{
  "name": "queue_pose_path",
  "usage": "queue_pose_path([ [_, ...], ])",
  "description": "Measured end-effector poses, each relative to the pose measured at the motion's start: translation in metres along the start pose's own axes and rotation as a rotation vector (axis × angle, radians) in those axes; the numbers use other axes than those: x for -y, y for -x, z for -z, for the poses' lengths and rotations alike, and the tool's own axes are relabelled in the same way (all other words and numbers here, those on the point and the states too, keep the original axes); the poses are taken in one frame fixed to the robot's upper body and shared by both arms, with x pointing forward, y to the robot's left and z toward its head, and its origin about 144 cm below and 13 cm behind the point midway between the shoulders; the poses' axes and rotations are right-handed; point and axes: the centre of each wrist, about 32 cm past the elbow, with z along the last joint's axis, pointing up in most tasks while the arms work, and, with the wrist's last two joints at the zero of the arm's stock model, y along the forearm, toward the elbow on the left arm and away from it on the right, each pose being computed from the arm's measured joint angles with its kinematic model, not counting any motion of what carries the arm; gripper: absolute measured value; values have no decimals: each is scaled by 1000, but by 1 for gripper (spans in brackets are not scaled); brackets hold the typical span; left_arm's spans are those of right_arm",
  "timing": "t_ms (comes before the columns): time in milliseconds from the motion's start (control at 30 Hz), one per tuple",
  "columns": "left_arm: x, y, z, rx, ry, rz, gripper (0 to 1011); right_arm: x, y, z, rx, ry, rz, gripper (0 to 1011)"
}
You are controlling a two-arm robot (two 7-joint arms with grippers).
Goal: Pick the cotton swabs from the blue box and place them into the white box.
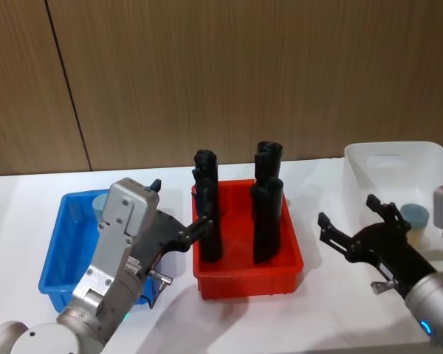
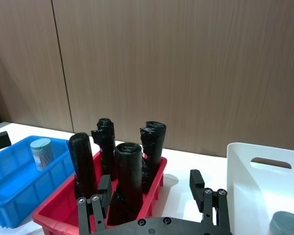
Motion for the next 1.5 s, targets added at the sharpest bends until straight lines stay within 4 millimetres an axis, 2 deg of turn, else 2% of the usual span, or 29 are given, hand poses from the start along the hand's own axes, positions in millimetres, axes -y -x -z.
queue_pose_path([
  [167,0,0,0,0,-1,0,1004,-7,-3,1,5,2,-20,1001],
  [800,0,0,0,0,-1,0,1004,-62,-27,8,-9,41,-124,1001],
  [1500,0,0,0,0,-1,0,1004,-108,-51,21,-56,84,-247,1001],
])
